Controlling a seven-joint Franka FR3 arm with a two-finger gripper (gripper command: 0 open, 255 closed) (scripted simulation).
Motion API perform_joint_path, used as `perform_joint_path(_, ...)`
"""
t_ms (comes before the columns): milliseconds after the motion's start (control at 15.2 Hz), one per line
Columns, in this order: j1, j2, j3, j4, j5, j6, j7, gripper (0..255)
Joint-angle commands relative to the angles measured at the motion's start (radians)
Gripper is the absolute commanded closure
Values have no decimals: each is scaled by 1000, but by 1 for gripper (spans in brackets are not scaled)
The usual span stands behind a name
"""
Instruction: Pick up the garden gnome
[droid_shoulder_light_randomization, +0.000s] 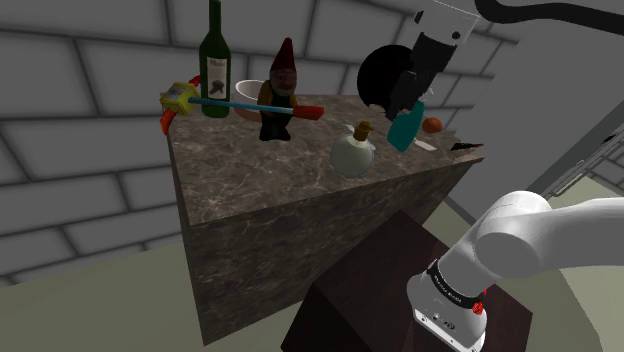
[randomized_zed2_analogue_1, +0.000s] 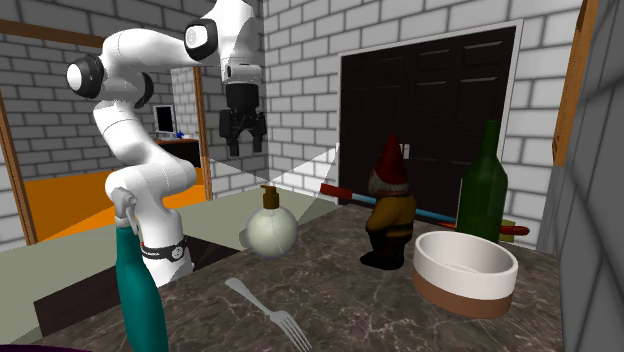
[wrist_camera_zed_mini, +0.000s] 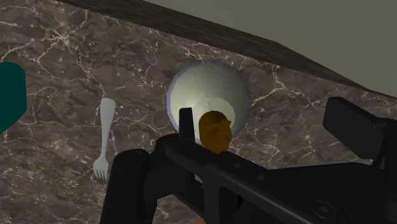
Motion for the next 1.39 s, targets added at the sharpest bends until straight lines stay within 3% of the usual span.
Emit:
perform_joint_path(0, 0, 0, 0, 0, 0, 0, 0, 0)
perform_joint_path(726, -32, 180, 113, -32, -41, 555, 134, 0)
perform_joint_path(1056, -80, 295, 179, 13, -113, 778, 228, 0)
perform_joint_path(1320, -144, 393, 248, 75, -215, 931, 335, 0)
